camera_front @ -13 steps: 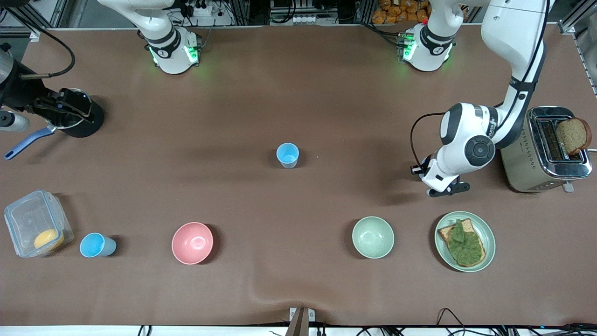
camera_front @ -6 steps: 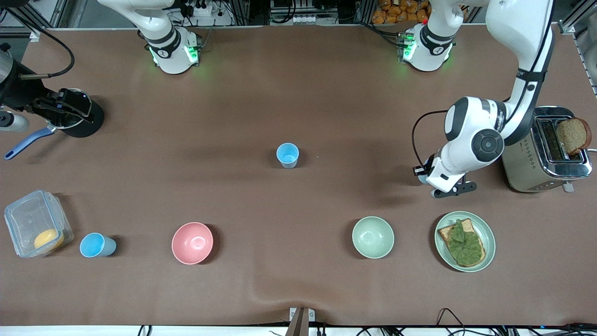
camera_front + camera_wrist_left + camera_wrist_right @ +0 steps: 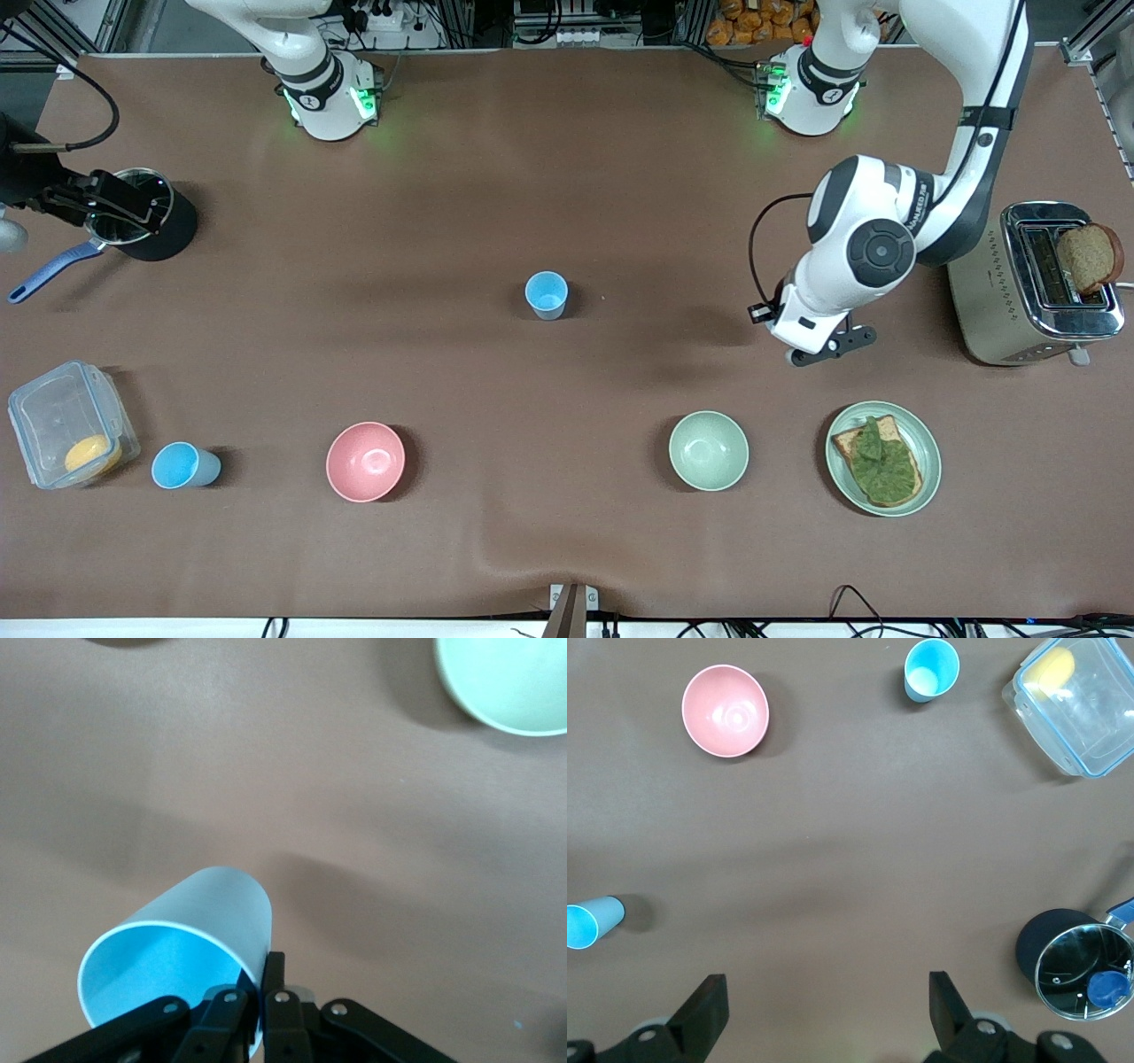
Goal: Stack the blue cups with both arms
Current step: 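Lift the blue cup with the left gripper and carry it toward the placed cup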
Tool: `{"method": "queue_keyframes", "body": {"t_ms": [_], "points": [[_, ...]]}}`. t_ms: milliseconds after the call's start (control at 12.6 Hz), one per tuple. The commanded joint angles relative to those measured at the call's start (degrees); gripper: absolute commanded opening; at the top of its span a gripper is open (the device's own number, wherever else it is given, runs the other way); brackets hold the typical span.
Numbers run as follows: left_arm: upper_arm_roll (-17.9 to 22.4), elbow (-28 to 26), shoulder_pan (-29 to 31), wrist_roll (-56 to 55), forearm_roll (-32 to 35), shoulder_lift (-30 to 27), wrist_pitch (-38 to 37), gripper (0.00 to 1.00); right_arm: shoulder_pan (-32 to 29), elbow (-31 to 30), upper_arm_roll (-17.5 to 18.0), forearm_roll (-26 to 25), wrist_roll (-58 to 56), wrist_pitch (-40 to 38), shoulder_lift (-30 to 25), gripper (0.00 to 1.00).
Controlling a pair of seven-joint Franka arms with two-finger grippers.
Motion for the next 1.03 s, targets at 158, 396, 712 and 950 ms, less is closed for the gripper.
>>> {"method": "queue_keyframes", "body": {"t_ms": [158, 396, 712, 950], "points": [[0.07, 15.54, -2.73, -9.03, -0.59, 3.34, -14.8, 0.0, -1.02, 0.0, 0.56, 0.4, -0.15, -0.57, -0.88, 1.0], [0.07, 16.89, -7.29, -15.45, -2.53, 2.12, -15.79, 0.0, -1.02, 0.0, 0.56, 0.31, -0.16, -0.56, -0.79, 1.0], [-6.08, 19.87, -8.27, -23.1, 1.6, 2.82, -17.99, 0.0, -2.51, -0.35, 0.47, 0.22, -0.16, -0.56, -0.53, 1.0], [-8.97, 23.74, -8.18, -24.96, -0.06, 2.82, -19.66, 0.0, -2.77, -0.27, 0.56, 0.31, 0.02, -0.65, -0.44, 1.0]]}}
